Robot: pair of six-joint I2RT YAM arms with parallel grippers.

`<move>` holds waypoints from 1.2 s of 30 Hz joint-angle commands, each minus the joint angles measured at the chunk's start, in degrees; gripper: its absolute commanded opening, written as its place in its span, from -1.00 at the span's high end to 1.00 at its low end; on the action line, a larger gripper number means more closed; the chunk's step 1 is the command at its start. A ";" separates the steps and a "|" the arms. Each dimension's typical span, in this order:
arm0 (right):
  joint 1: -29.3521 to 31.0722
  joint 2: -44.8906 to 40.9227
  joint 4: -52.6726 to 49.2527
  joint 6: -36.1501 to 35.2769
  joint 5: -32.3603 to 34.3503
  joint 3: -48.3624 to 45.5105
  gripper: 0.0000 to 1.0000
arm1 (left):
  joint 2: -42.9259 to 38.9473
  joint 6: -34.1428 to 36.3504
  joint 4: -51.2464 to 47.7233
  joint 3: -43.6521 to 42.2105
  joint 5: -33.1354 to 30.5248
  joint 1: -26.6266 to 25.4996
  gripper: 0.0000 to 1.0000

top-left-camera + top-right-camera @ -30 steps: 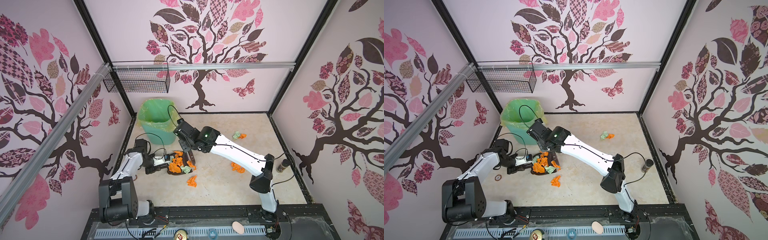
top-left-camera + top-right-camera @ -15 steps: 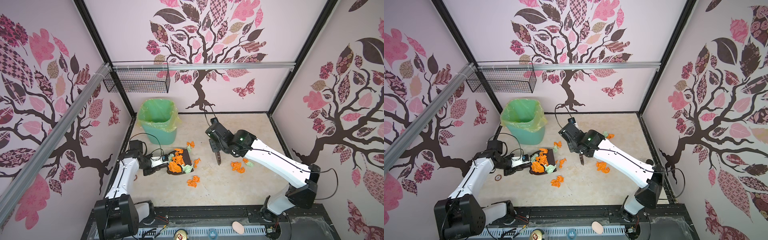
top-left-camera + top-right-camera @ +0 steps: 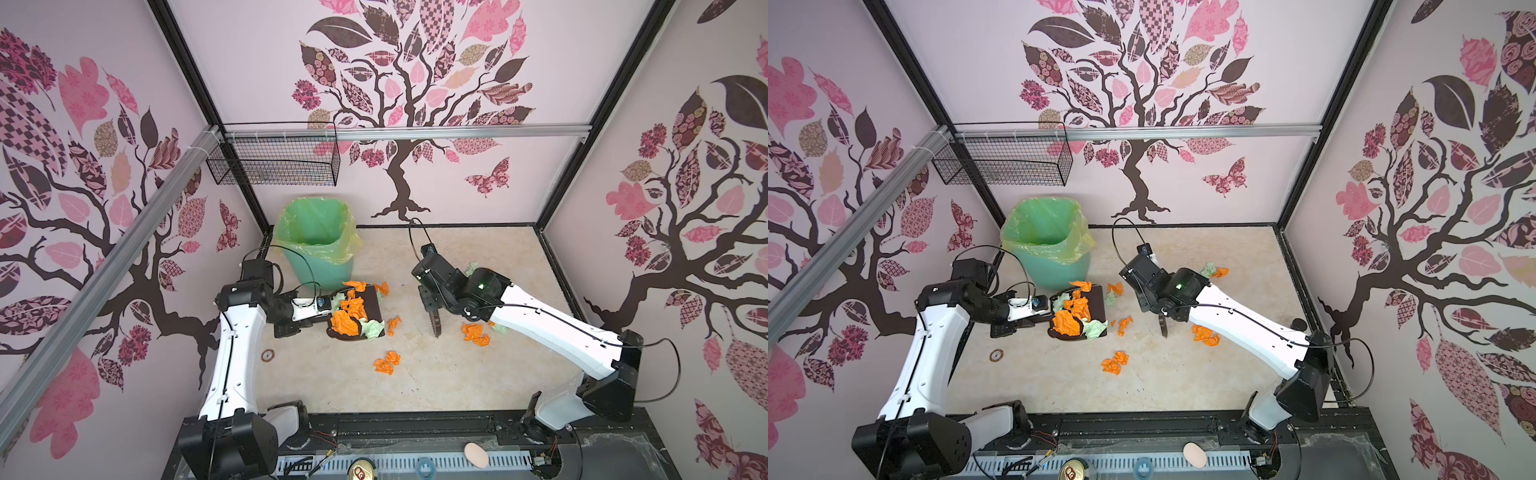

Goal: Sweep away the paper scraps from the table
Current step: 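Raise the dustpan over the green bin with the left gripper and tip it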

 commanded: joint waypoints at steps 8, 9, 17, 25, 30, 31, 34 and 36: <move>-0.16 0.60 2.54 -0.99 -0.69 0.63 1.00 | 3.17 1.78 -10.41 13.97 -0.38 0.33 1.00; -0.11 0.76 2.70 -1.09 -0.86 0.66 1.00 | 3.33 2.00 -10.84 14.95 -0.32 0.42 1.00; -0.20 2.07 3.73 -1.78 -1.95 0.50 1.00 | 8.64 1.81 -15.19 25.76 -0.95 0.59 1.00; -0.16 2.97 3.56 -2.57 -2.58 1.61 1.00 | 12.11 1.64 -18.35 35.43 -1.11 0.69 1.00; -0.16 2.89 3.73 -2.73 -3.17 1.19 1.00 | 16.63 1.80 -22.82 45.31 -1.35 0.90 1.00; -0.21 2.74 3.92 -2.68 -3.40 0.79 1.00 | 18.19 1.97 -24.34 47.85 -1.20 1.07 1.00; -0.21 2.29 4.54 -2.50 -4.29 -0.51 1.00 | 22.96 1.07 -27.86 55.44 0.67 1.82 1.00; -0.16 1.80 4.73 -2.42 -4.56 -1.55 1.00 | 24.56 1.35 -27.77 57.26 0.50 1.91 1.00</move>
